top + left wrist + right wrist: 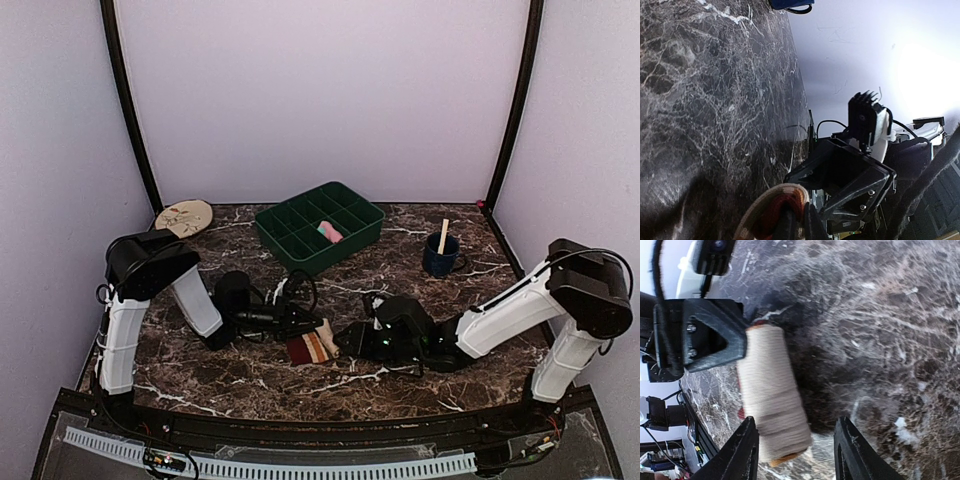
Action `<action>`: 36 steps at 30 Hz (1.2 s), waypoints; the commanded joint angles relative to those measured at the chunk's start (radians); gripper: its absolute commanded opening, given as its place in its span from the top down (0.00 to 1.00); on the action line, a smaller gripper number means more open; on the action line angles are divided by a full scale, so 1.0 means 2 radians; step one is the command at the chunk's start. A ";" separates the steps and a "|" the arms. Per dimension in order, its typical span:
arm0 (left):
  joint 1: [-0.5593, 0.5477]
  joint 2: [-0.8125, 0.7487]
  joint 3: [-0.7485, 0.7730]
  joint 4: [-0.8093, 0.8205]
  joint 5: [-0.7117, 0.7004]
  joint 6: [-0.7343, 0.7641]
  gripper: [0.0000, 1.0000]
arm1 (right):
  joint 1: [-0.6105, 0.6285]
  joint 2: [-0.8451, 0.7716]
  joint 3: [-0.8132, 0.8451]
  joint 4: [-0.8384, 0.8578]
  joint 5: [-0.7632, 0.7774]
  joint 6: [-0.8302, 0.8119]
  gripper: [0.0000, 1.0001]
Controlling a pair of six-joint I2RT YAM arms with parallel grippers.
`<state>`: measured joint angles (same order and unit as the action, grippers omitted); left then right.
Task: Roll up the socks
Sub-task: Roll the sock at the center of the board.
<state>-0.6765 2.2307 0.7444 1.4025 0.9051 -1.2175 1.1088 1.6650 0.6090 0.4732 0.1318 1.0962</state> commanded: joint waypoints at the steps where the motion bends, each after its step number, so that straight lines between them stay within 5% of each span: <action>1: 0.003 0.031 -0.016 -0.051 -0.014 0.020 1.00 | -0.010 0.016 -0.022 0.075 -0.025 0.027 0.52; 20: 0.004 0.042 -0.040 -0.057 -0.040 0.035 1.00 | -0.033 0.105 -0.051 0.243 -0.129 0.069 0.50; 36: 0.004 0.063 -0.060 -0.017 -0.043 0.025 1.00 | -0.035 0.146 -0.029 0.261 -0.161 0.080 0.58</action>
<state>-0.6792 2.2585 0.6846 1.5410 0.8425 -1.1976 1.0443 1.9236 0.5396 1.0000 -0.1665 1.2449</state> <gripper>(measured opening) 0.064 0.441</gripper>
